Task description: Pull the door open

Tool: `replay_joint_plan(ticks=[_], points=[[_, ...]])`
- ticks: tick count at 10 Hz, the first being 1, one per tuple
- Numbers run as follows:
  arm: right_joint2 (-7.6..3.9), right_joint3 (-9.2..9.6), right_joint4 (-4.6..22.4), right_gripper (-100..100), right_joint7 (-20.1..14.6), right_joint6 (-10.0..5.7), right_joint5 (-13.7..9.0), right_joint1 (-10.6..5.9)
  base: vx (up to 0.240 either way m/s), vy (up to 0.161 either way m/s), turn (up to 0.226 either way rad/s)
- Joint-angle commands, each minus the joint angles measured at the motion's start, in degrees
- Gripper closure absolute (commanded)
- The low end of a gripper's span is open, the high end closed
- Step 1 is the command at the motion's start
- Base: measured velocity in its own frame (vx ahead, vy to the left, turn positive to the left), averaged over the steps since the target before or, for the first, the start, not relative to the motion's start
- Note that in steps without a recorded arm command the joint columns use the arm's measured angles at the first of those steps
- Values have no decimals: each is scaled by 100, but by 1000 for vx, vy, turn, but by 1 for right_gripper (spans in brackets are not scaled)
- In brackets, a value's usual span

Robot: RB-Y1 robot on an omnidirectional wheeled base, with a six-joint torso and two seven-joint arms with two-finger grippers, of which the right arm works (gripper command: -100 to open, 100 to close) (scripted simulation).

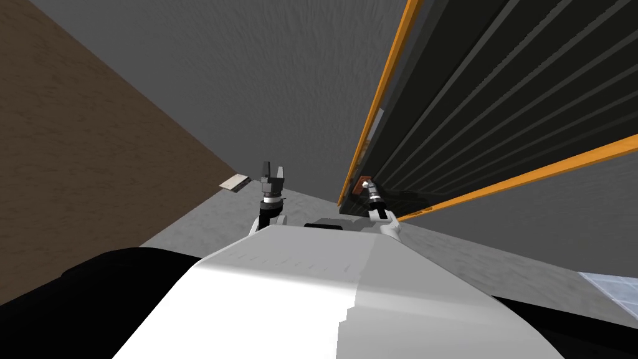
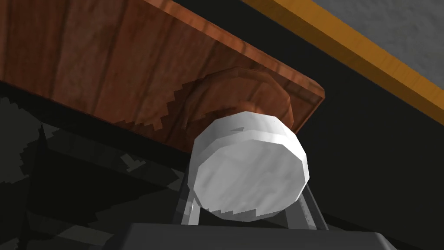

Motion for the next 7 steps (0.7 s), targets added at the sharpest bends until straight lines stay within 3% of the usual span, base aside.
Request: replay_joint_plan(ticks=[1, 4, 7], points=[[-10, 88, -49, 100, -266, -48, -286, -35, -56, -46, 111], [-38, 138, -61, 100, -498, -32, -662, -20, -59, -27, 89], [-96, 243, -84, 100, -964, 2, -1184, 9, -57, -37, 107]])
